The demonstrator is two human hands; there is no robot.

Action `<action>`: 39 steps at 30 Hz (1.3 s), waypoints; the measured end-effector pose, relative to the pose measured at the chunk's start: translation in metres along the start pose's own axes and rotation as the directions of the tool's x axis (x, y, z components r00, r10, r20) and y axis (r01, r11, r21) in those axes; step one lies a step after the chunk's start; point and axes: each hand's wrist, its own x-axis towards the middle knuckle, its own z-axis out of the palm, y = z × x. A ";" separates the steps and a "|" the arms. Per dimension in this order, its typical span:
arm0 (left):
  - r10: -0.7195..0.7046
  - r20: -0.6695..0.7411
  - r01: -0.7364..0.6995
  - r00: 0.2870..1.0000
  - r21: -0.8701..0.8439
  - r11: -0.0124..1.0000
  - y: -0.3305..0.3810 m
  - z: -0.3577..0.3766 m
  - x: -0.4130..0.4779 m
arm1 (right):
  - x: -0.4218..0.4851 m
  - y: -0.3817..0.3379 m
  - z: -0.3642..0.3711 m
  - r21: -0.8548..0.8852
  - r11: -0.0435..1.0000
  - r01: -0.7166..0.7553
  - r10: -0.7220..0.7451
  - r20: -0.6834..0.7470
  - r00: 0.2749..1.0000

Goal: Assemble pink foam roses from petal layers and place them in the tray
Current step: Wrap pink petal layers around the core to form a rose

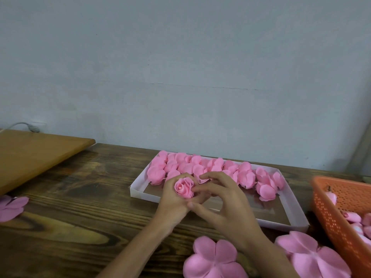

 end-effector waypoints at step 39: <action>-0.418 -0.076 0.373 0.905 -0.332 0.866 0.014 0.006 -0.010 | -0.010 -0.019 0.042 0.505 0.837 -0.212 0.204 0.073 0.976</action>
